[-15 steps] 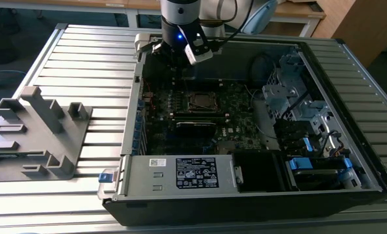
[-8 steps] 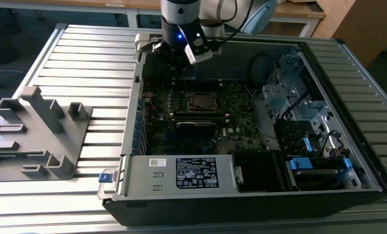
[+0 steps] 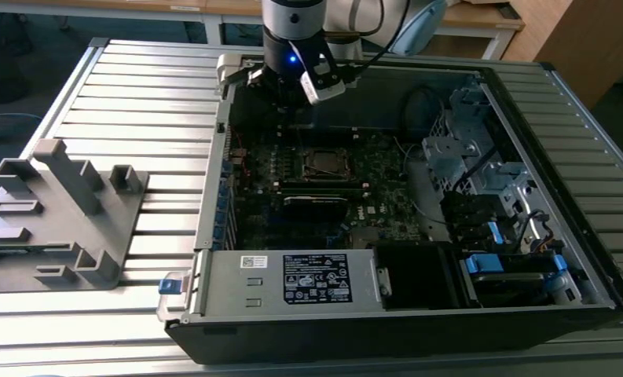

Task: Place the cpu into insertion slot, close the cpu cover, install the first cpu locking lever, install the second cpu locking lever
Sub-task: 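Install the first cpu locking lever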

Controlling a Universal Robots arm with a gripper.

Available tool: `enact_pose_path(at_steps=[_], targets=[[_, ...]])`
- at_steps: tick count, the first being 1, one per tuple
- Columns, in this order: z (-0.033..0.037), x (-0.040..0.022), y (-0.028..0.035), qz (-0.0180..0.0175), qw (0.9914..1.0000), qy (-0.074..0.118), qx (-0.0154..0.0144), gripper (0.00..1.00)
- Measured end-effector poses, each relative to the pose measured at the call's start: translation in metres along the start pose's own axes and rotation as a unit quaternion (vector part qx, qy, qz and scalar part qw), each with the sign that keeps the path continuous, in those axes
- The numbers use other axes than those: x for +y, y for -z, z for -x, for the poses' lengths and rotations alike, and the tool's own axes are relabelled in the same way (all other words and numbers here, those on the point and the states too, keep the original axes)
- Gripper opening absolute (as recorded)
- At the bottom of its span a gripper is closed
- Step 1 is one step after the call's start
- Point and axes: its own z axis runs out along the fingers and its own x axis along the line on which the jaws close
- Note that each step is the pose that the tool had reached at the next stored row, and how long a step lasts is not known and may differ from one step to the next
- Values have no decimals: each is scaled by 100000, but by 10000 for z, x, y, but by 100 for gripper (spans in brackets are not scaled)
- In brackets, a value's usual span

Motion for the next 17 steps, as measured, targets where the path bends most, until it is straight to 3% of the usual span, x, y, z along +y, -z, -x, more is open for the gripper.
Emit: enact_pose_path(at_steps=[17], targets=[[255, 3, -3, -1, 100000, 2, 0, 11]])
